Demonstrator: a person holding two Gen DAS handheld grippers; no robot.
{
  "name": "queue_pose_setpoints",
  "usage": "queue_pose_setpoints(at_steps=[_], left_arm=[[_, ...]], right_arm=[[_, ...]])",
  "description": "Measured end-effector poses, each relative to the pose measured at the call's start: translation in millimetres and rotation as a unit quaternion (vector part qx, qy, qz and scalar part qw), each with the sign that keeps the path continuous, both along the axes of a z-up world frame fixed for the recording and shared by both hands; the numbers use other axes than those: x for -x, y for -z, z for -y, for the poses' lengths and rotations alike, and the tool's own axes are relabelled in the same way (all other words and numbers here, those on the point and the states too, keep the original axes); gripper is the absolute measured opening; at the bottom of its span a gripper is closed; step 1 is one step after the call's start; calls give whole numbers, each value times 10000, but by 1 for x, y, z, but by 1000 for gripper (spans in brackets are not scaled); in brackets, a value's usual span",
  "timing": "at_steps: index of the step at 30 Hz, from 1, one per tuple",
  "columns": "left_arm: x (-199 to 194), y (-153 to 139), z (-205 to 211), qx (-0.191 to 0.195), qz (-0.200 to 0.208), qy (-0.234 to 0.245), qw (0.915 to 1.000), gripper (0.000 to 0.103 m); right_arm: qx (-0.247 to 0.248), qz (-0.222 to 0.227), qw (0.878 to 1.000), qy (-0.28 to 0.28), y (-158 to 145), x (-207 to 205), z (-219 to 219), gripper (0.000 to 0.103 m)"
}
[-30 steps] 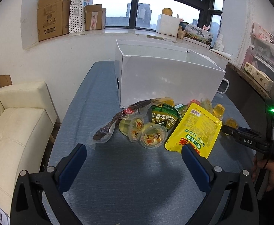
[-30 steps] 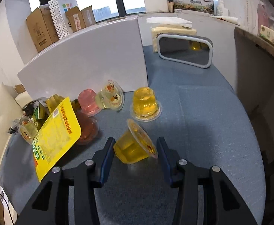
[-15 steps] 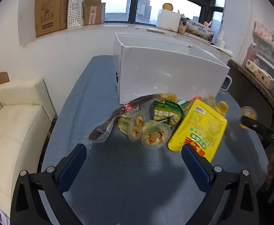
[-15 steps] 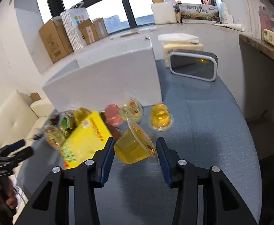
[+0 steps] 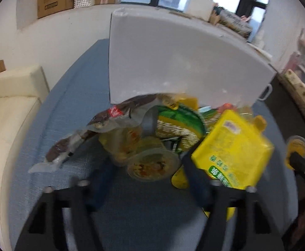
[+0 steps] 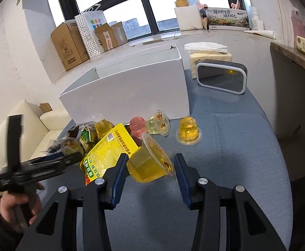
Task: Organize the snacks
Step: 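Grasp a yellow jelly cup with the right gripper while the left grasps a jelly cup, then lower both jelly cups into the white box and open both grippers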
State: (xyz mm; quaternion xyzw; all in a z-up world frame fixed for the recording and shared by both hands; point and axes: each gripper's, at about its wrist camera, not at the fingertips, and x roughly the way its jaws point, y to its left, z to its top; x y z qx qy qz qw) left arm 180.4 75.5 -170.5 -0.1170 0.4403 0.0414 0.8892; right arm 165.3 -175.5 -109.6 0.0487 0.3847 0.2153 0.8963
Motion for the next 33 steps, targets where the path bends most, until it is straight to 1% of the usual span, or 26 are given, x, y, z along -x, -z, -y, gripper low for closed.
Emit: queue_pose_setpoints(at_steps=[2, 8, 12, 15, 21, 23, 26, 29, 33], left_arm=[[0, 0, 2, -34, 33, 34, 10000, 51], [10, -2, 0, 97, 112, 113, 9998, 51], [29, -11, -1, 76, 248, 182, 9995, 51], [43, -24, 1, 81, 458, 276, 9985, 51], [57, -77, 6, 38, 1101, 519, 9926, 51], [53, -95, 6, 54, 1311, 602, 9895, 51], [41, -116, 6, -52, 1466, 657, 9870, 51], [19, -135, 4, -93, 1646, 705, 9838, 51], [-17, -156, 1, -203, 1814, 738, 9804, 51]], right_arm=[[3, 0, 10000, -3, 1, 0, 1, 49], [-62, -46, 10000, -35, 4, 0, 1, 49], [-81, -35, 9999, -123, 4, 2, -4, 49], [-91, 9, 9998, -187, 2, 4, -8, 49], [-142, 122, 9994, -287, -9, 2, -14, 49], [-162, 187, 9991, -340, -16, -2, -18, 49], [-198, 404, 9980, -451, -36, -15, -26, 49], [-214, 627, 9962, -564, -56, -29, -36, 49], [-323, 782, 9945, -623, -83, -63, -49, 49]])
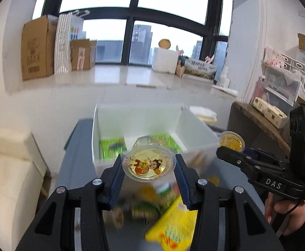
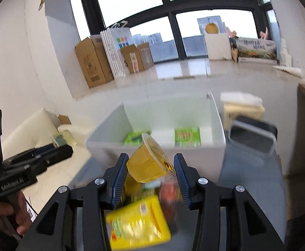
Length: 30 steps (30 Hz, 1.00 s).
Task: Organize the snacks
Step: 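Lower both jelly cups into the white box and open both grippers, then grasp the brown wrapped snack with the left gripper while the right grasps a jelly cup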
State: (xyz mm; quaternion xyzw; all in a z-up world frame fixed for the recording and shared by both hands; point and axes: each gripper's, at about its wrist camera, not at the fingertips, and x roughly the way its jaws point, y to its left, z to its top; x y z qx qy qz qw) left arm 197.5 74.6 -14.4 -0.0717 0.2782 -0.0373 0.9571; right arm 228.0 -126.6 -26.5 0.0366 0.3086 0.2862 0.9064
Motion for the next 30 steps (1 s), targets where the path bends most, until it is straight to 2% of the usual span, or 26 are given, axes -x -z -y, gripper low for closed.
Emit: queue_pose_setpoints(at_steps=[4, 7, 11, 13, 16, 17, 18, 20, 22, 26, 30], left_arm=[[-39, -9, -8, -6, -31, -32, 10000, 51], [-70, -4, -13, 2, -162, -78, 9998, 51], [-102, 9, -15, -114, -411, -133, 9990, 51], [-108, 15, -14, -140, -440, -140, 9988, 51], [-116, 26, -15, -201, -587, -166, 9979, 52], [-120, 31, -15, -233, -692, -184, 9972, 60], [-120, 35, -16, -255, -756, -194, 9966, 67], [-119, 40, -18, -265, -761, -238, 9965, 100], [-113, 40, -20, -244, -606, -225, 9976, 102], [-113, 40, -20, -227, -738, -176, 9969, 102], [-107, 40, -18, -212, -785, -170, 9965, 103]], right_arm=[[69, 46, 10000, 10, -15, -40, -15, 49], [229, 9, 9997, 49, -15, -65, -24, 49], [359, -217, 9991, 89, -2, -94, -33, 49], [282, -462, 9984, 140, 7, -108, -32, 49], [346, -531, 9979, 150, 16, -116, -32, 50], [399, -569, 9975, 146, 19, -118, -32, 51], [498, -634, 9966, 183, 22, -120, -33, 54], [572, -654, 9957, 334, 26, -121, -29, 92], [423, -526, 9968, 434, 24, -117, -20, 95], [315, -499, 9967, 560, 20, -115, -11, 96], [365, -326, 9974, 534, 14, -105, -9, 103]])
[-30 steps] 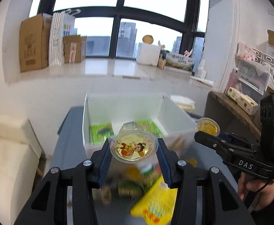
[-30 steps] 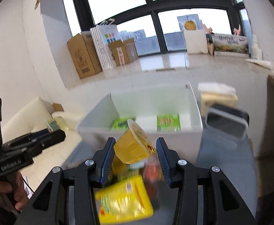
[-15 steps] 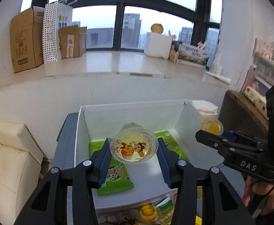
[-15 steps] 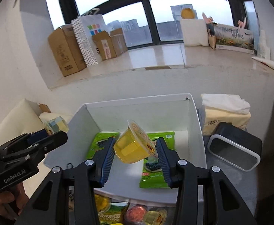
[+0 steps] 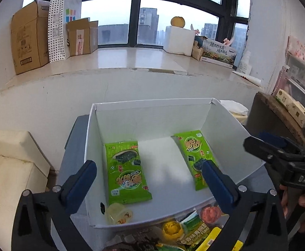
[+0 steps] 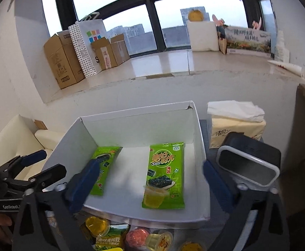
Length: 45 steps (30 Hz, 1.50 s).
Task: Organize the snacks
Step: 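Grasp the brown wrapped snack with the left gripper while the right grasps a jelly cup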
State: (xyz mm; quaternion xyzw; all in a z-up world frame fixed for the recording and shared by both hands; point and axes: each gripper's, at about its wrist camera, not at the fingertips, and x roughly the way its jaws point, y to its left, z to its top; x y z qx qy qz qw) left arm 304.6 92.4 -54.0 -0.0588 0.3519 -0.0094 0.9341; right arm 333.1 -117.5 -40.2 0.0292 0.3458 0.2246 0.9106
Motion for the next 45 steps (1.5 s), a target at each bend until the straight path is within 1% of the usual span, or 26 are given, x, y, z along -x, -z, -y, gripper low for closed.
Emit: queue_pose_setpoints(at_steps=[2, 6, 12, 14, 16, 19, 20, 23, 27, 29, 30, 34, 35, 37, 38, 39, 40, 41, 42, 45], left_arm=[[4, 0, 1, -9, -48, 12, 10000, 103], [18, -4, 3, 24, -55, 48, 10000, 103], [62, -10, 8, 141, 82, 182, 9997, 103], [78, -10, 11, 150, 109, 209, 9996, 103], [94, -9, 13, 195, 138, 219, 9995, 103], [120, -4, 18, 249, 147, 225, 9993, 103], [127, -2, 19, 272, 152, 218, 9993, 103], [150, 7, 20, 318, 110, 195, 9992, 103], [174, 21, 19, 239, -78, 145, 9996, 103], [185, 28, 15, 305, -120, 98, 9994, 103], [189, 31, 12, 330, -156, 72, 9993, 103], [199, 42, -1, 378, -231, -140, 9989, 103], [201, 43, -4, 379, -234, -185, 9988, 103], [202, 45, -11, 388, -254, -244, 9986, 103], [202, 46, -14, 397, -265, -274, 9985, 103], [203, 47, -18, 411, -269, -306, 9983, 103], [202, 48, -21, 434, -278, -339, 9981, 103], [202, 49, -23, 448, -287, -360, 9979, 103], [202, 51, -26, 462, -293, -392, 9977, 103], [201, 55, -34, 521, -325, -448, 9971, 103]], right_arm=[[-18, 155, 9999, 24, -4, 8, 2, 103], [-124, 234, 9996, -29, -14, 25, 12, 103], [-389, 441, 9983, -22, -27, 72, 47, 103], [-336, 475, 9983, 13, -25, 87, 56, 103], [-234, 452, 9987, 78, -17, 104, 66, 103], [-178, 219, 9994, 203, 4, 124, 77, 103], [-114, 158, 9995, 256, 9, 127, 79, 103], [90, -141, 9991, 387, 39, 131, 82, 103], [70, -386, 9984, 401, 65, 121, 83, 103], [134, -403, 9985, 331, 73, 112, 79, 103], [184, -390, 9987, 261, 75, 107, 76, 103], [665, -366, 9971, 56, 86, 86, 56, 103], [682, -399, 9969, 14, 90, 82, 53, 102], [752, -480, 9960, 1, 96, 73, 49, 94], [831, -589, 9948, 34, 100, 67, 48, 80], [855, -736, 9936, 53, 106, 61, 49, 69], [845, -843, 9928, 59, 111, 58, 49, 48], [865, -949, 9917, 72, 115, 55, 50, 41], [881, -887, 9921, 109, 116, 56, 51, 40], [713, -885, 9935, 77, 116, 61, 55, 40]])
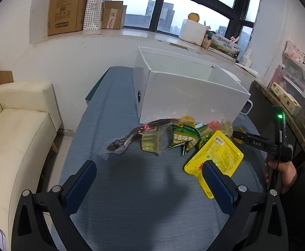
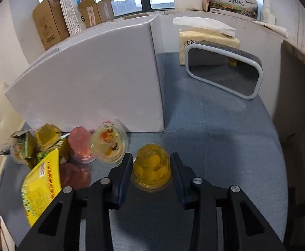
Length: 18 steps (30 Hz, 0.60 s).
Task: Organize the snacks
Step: 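Grasp the brown wrapped snack with the left gripper while the right grasps a jelly cup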
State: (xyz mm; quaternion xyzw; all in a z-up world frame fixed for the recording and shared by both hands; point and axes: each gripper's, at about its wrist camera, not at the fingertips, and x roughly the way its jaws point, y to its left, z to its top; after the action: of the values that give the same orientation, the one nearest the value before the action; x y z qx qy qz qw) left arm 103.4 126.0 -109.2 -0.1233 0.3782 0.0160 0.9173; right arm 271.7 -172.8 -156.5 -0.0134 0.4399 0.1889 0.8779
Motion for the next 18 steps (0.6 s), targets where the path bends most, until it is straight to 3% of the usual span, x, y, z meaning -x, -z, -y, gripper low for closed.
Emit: queue_pose_setpoints(at_steps=[9, 13, 18], left_arm=[[-9, 10, -13, -197, -75, 82, 9997, 103], [-32, 18, -16, -822, -243, 403, 9955, 103], [-60, 27, -18, -1266, -394, 983, 9863, 103]], right_arm=[[-252, 248, 9994, -63, -15, 36, 10, 40], [-344, 354, 9987, -159, -27, 56, 7, 40], [-409, 458, 9978, -238, -40, 72, 1, 40]])
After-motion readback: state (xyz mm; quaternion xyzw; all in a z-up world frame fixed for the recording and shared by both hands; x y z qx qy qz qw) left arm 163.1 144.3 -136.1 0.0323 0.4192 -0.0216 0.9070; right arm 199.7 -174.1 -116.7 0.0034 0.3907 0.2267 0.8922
